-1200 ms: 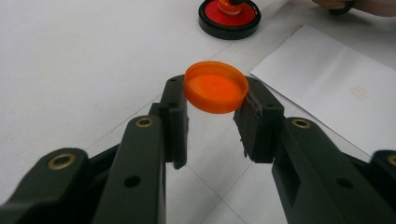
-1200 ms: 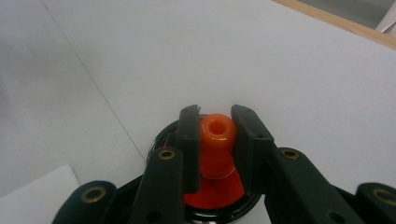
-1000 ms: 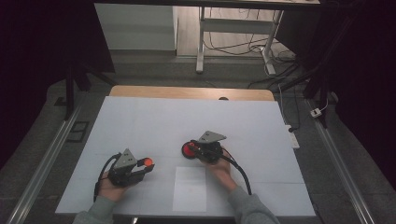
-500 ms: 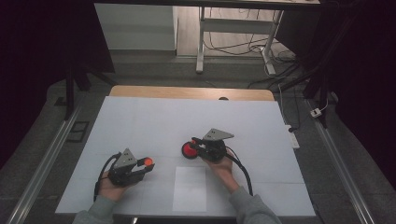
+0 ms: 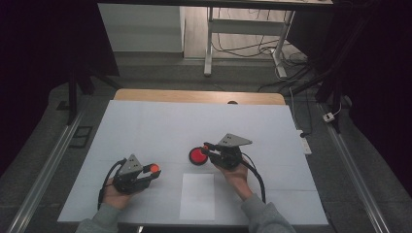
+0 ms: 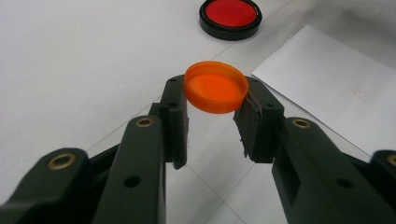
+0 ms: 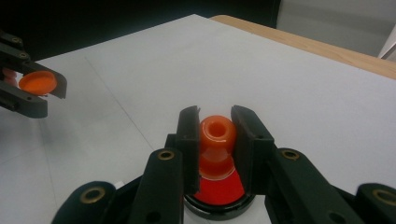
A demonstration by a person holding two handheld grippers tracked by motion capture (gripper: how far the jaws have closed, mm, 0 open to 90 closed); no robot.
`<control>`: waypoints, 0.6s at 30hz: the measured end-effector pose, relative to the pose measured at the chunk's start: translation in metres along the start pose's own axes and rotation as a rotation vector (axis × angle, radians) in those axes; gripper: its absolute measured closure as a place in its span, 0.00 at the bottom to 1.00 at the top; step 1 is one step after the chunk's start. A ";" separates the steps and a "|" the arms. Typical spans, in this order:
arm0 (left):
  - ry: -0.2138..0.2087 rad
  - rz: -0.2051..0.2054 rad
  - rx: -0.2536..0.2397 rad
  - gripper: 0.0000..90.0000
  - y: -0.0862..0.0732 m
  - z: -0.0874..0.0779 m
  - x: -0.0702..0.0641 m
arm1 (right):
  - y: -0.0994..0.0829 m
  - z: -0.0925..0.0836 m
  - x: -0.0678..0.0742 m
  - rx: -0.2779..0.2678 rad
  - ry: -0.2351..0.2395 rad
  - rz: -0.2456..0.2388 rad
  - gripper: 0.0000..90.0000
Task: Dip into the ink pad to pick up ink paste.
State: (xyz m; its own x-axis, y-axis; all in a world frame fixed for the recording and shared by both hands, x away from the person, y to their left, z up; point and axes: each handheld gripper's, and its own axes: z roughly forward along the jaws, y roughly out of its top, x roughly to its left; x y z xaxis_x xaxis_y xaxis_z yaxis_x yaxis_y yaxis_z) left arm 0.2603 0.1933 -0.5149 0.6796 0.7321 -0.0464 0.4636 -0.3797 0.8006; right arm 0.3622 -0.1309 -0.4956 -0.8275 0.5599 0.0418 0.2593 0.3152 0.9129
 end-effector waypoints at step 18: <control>-0.003 0.000 0.001 0.72 0.000 0.001 0.000 | -0.001 -0.015 0.003 -0.016 0.014 0.006 0.81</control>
State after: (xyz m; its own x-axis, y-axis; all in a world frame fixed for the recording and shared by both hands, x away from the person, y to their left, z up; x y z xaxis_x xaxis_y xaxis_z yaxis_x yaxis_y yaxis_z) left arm 0.2609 0.1927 -0.5151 0.6812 0.7305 -0.0476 0.4640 -0.3805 0.8000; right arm 0.3523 -0.1412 -0.4900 -0.8327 0.5512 0.0526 0.2562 0.2992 0.9192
